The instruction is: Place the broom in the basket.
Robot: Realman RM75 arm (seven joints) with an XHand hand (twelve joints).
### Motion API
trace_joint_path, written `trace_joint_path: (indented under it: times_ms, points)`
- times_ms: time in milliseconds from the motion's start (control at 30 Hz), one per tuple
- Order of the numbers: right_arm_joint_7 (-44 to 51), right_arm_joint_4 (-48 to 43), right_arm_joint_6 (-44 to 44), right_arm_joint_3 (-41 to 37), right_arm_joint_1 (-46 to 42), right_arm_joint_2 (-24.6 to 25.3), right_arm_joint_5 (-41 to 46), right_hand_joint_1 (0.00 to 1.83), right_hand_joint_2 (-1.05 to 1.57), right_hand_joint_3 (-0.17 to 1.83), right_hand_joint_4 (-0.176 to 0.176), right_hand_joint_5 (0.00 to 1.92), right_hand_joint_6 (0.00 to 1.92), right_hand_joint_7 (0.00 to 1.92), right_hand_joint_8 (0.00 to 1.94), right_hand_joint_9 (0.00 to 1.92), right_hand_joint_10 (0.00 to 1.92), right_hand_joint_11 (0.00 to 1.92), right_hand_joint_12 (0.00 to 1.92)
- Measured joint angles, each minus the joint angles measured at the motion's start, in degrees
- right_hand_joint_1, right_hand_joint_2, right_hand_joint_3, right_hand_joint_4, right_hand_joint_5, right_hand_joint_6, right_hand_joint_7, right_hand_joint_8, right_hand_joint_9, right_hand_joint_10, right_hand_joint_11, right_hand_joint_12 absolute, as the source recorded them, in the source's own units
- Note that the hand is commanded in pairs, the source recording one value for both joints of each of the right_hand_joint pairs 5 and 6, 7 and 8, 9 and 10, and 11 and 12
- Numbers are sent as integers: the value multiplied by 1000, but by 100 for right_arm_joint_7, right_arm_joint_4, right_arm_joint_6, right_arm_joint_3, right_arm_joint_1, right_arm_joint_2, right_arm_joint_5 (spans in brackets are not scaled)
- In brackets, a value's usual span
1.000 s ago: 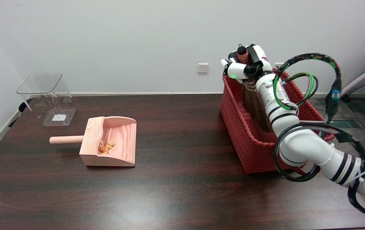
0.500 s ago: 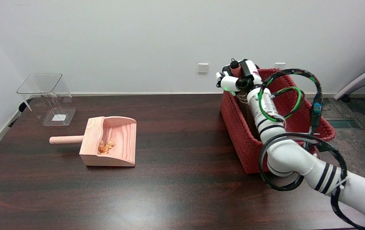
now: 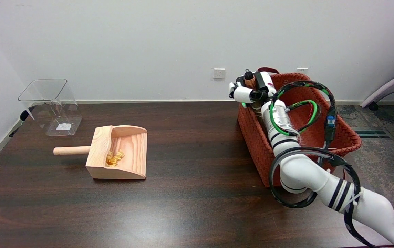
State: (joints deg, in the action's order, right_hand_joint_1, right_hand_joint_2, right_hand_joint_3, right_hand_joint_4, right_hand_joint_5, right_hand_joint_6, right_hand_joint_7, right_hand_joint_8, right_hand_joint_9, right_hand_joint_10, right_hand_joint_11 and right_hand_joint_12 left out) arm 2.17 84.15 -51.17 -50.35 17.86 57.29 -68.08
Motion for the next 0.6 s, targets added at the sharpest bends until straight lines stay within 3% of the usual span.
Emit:
trace_joint_path:
  times_ms: [233,333,467,600]
  points:
    - [-80,-119,-7,5,46,89,-8,1159,-115,1133,0,900,900,1093,1093,900,900,900,900]
    - [-136,-161,-7,4,77,113,-28,1188,-92,921,0,706,706,925,925,706,706,706,706]
    - [-200,-203,-7,-16,120,136,-112,1132,-56,907,0,604,604,795,795,604,604,604,604]
    - [-249,-222,-7,-64,153,148,-206,1113,-109,1054,0,546,546,641,641,546,546,546,546]
